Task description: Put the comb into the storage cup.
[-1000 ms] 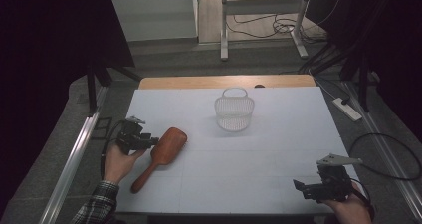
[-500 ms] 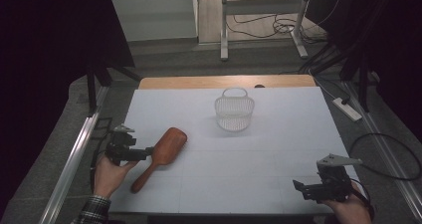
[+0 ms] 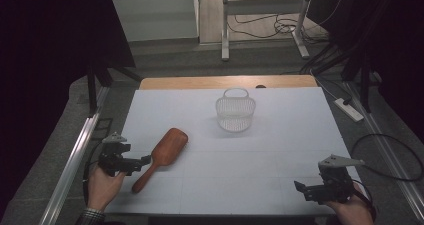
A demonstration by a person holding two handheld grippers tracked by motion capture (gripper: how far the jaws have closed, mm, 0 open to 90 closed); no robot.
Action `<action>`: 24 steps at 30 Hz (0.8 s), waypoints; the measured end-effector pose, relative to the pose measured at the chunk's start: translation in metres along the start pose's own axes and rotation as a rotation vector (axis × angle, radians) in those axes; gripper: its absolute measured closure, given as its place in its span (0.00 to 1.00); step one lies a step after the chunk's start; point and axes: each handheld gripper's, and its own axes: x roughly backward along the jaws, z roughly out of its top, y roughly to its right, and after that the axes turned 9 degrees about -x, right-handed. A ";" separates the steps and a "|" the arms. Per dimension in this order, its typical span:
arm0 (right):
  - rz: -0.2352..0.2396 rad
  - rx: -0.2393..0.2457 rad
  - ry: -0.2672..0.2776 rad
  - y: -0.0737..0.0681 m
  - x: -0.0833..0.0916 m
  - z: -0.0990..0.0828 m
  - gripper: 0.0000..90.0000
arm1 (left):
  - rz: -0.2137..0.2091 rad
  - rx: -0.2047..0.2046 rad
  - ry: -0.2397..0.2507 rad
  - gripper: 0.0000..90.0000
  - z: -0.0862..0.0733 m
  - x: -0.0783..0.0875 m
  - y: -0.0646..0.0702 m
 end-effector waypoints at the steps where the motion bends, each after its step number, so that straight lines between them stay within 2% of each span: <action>1: 0.000 0.000 -0.001 0.000 0.000 0.000 0.01 | -0.003 -0.002 0.001 0.00 -0.001 0.001 0.000; 5: 0.004 0.000 -0.004 0.000 0.000 0.000 0.00 | 0.038 -0.017 -0.026 0.00 -0.004 0.003 0.003; 11: 0.005 0.002 -0.007 0.000 -0.001 0.001 0.00 | 0.035 -0.043 -0.025 0.00 -0.006 0.001 0.005; 12: 0.005 0.002 -0.008 0.000 -0.001 0.001 0.00 | 0.021 -0.042 -0.029 0.00 -0.007 -0.001 0.006; 15: 0.006 0.002 -0.010 0.000 -0.001 0.001 0.00 | -0.001 -0.046 -0.052 0.00 -0.007 -0.007 0.008; 18: 0.007 0.001 -0.012 0.000 -0.001 0.001 0.00 | -0.001 -0.065 -0.099 0.00 -0.007 -0.015 0.012; 19: 0.007 0.001 -0.012 0.000 -0.001 0.001 0.00 | -0.001 -0.065 -0.099 0.00 -0.007 -0.015 0.012; 21: 0.008 0.001 -0.012 0.000 -0.001 0.001 0.00 | -0.003 -0.066 -0.132 0.00 -0.008 -0.022 0.013; 24: 0.008 0.001 -0.014 0.000 -0.001 0.001 0.00 | -0.012 -0.069 -0.147 0.00 -0.009 -0.026 0.013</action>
